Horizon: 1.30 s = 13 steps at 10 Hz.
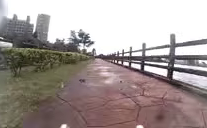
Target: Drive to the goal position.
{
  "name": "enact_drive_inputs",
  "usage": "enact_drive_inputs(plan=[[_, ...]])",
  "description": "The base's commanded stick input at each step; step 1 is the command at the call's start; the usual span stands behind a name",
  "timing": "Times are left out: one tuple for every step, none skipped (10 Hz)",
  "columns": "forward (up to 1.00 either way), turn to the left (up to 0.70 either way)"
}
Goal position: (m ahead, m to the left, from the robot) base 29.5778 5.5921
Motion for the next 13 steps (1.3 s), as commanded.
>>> enact_drive_inputs(plan=[[0.85,0.01],[0.85,0.01],[0.85,0.01],[0.85,0.01],[0.85,0.01],[0.85,0.01],[0.85,0.01],[0.85,0.01],[0.85,0.01],[0.85,0.01],[0.85,0.01],[0.85,0.01],[0.85,0.01]])
